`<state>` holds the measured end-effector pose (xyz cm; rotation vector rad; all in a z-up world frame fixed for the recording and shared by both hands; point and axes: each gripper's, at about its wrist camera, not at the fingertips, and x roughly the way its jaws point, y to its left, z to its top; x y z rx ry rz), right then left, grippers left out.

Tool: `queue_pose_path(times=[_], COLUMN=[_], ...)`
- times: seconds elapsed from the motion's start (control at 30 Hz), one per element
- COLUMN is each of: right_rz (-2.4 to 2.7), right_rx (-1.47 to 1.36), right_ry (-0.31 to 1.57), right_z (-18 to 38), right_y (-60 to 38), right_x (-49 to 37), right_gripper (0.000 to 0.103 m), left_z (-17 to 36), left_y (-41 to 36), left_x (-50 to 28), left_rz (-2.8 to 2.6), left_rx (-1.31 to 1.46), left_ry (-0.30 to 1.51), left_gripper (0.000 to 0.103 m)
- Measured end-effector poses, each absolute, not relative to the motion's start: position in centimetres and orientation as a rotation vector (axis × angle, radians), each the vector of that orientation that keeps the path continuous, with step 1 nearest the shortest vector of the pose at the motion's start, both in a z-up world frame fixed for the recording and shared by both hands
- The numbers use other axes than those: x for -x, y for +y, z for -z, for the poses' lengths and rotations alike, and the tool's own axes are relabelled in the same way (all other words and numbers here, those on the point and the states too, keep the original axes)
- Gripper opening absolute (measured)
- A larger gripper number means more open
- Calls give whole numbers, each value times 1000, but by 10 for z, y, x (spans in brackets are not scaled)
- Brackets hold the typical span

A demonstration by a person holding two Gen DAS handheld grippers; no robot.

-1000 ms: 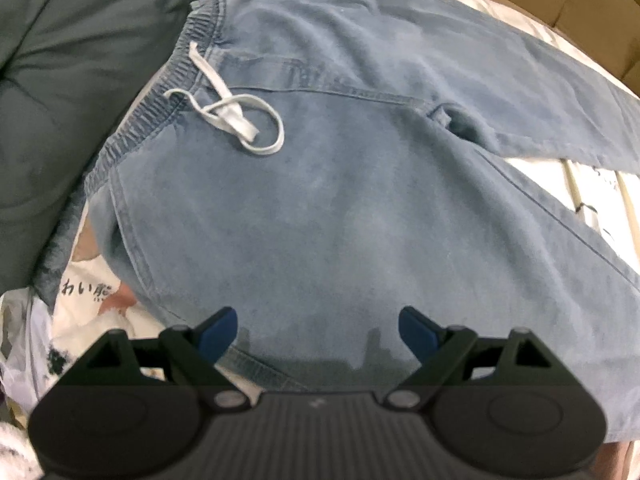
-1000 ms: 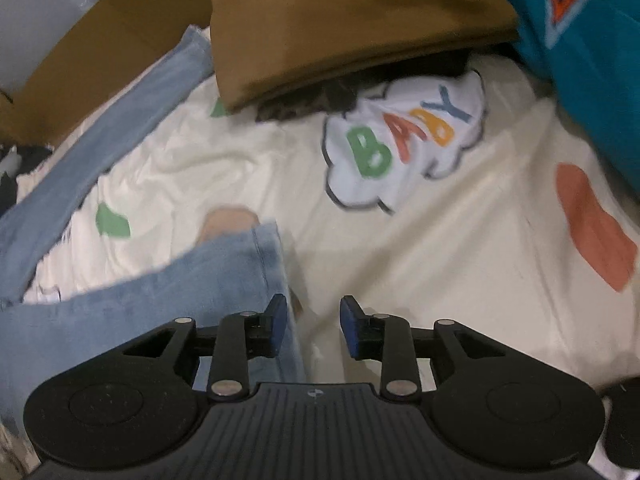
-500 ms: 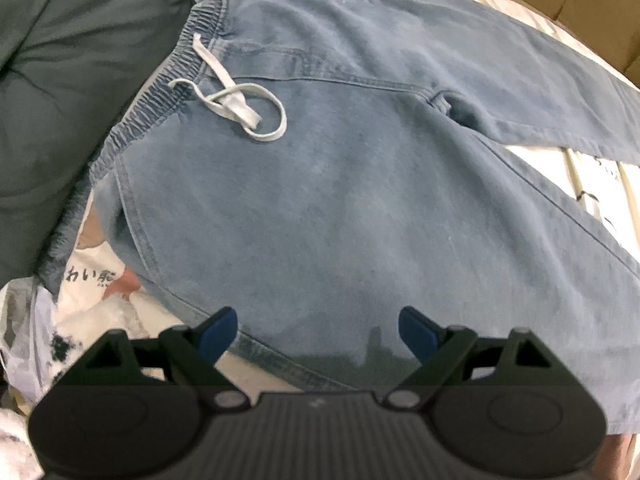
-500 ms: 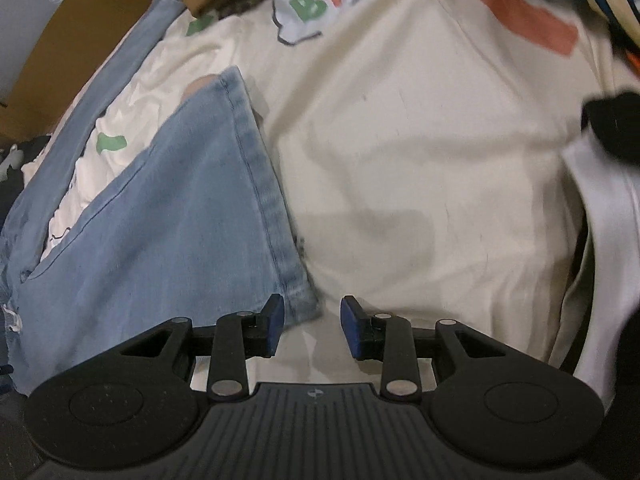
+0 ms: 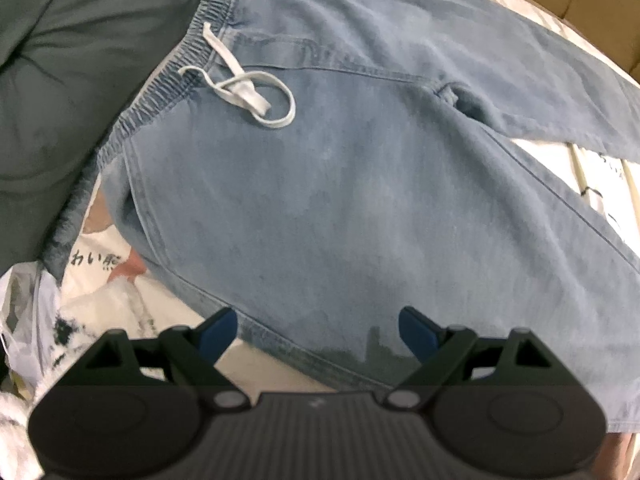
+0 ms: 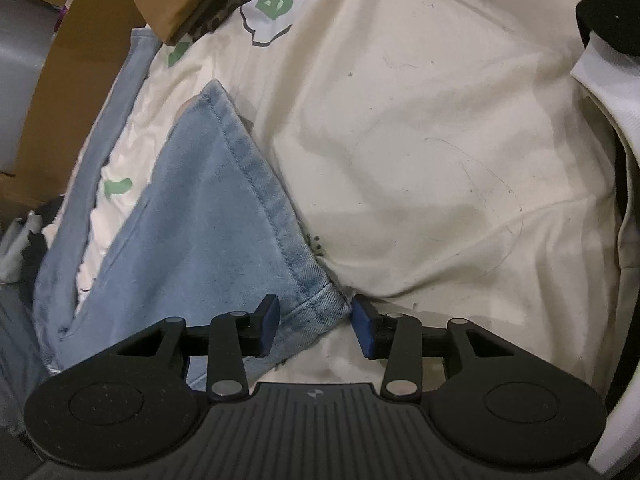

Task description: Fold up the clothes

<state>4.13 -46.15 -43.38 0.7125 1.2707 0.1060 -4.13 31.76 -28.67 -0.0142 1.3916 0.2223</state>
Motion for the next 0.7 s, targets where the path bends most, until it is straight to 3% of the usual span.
queue_pose_path(times=[0.27,0.7], right_rz=[-152,-126], right_rx=[-935,-1136], right_ry=[1212,1183], right_z=[425,467], right_y=[-479,-473], right_x=[-29,-29], right_gripper=[41,41], left_z=[287,284], left_y=[315,312], left_x=[44,45], left_rz=[-227,-225], left_rx=[9,-9], left_ry=[1400,1402], left_gripper=[90,90])
